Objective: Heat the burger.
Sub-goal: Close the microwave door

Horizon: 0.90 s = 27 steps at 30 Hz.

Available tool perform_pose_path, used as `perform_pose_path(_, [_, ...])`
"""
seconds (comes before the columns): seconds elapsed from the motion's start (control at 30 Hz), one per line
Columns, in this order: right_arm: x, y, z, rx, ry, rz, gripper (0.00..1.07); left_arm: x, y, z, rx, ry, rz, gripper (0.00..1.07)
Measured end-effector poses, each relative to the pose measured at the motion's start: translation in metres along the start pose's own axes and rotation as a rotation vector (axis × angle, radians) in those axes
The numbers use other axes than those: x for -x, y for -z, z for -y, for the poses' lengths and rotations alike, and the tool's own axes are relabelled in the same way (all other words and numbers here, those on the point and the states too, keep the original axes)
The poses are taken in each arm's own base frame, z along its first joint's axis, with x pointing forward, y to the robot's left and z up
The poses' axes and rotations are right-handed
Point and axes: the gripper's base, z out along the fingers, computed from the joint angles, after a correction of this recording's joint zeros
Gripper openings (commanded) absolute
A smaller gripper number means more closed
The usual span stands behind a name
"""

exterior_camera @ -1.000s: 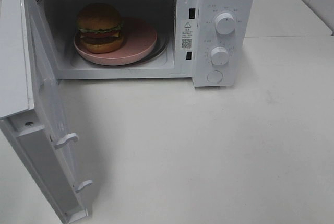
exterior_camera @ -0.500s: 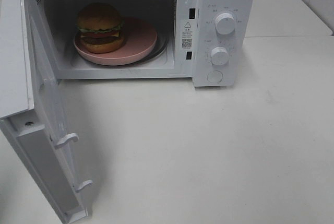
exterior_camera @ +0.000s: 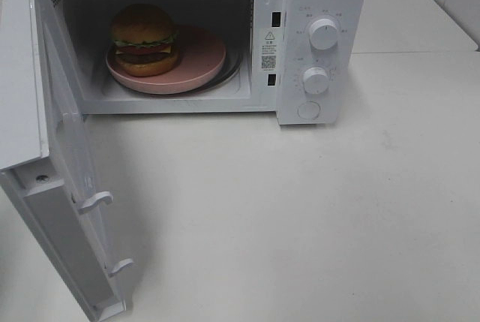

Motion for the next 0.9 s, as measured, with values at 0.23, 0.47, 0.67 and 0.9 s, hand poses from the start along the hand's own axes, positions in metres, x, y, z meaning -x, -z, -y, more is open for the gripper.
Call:
perform_pose_path(0.23, [0.0, 0.0, 0.0, 0.0, 0.0, 0.0, 0.76, -0.009, -0.02, -0.004, 0.038, -0.002, 0.018, 0.0])
perform_pose_path(0.47, [0.0, 0.0, 0.0, 0.0, 0.0, 0.0, 0.76, -0.012, -0.036, -0.005, 0.051, 0.032, 0.011, 0.0])
perform_pose_path(0.67, [0.0, 0.0, 0.0, 0.0, 0.0, 0.0, 0.76, -0.017, -0.054, -0.001, 0.001, 0.043, 0.006, 0.0])
perform_pose_path(0.9, [0.0, 0.0, 0.0, 0.0, 0.0, 0.0, 0.76, -0.025, -0.077, 0.019, -0.221, -0.047, 0.051, 0.0])
